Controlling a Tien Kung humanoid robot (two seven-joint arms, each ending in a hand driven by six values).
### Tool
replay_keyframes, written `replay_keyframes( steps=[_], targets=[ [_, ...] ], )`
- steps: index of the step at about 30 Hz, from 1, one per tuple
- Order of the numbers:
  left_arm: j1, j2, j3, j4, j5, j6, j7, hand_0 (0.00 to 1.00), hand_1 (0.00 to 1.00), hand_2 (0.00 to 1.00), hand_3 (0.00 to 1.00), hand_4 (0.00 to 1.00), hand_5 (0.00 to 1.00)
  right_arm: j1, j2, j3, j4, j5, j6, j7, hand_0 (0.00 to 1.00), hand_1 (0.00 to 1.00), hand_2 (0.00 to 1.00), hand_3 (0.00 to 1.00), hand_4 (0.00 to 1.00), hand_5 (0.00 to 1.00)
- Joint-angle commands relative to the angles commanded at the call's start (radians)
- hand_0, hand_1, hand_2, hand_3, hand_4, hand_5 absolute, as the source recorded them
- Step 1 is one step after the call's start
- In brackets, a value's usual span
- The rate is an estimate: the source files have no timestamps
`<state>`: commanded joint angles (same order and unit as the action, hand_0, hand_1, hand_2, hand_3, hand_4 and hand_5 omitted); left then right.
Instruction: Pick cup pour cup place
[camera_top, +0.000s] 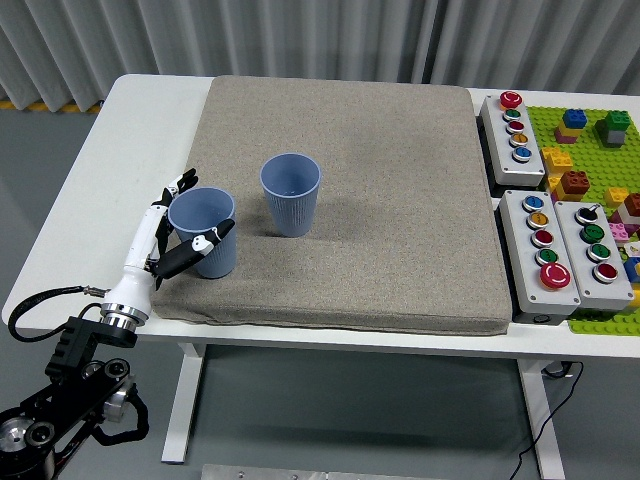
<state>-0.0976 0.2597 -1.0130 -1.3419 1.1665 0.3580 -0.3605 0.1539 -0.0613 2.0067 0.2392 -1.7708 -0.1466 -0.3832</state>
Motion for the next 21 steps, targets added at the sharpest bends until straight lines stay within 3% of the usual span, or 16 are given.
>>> replay_keyframes(
  steps=[21],
  targets=[
    [0.030, 0.012, -0.028, -0.045, 0.023, 0.004, 0.007, 0.826, 0.859, 0.981, 0.955, 0.991, 0.497, 0.000, -0.001, 0.003, 0.000, 0.001, 0.000, 0.000, 0.641, 0.599, 0.505, 0.572, 0.002, 0.002]
  ],
)
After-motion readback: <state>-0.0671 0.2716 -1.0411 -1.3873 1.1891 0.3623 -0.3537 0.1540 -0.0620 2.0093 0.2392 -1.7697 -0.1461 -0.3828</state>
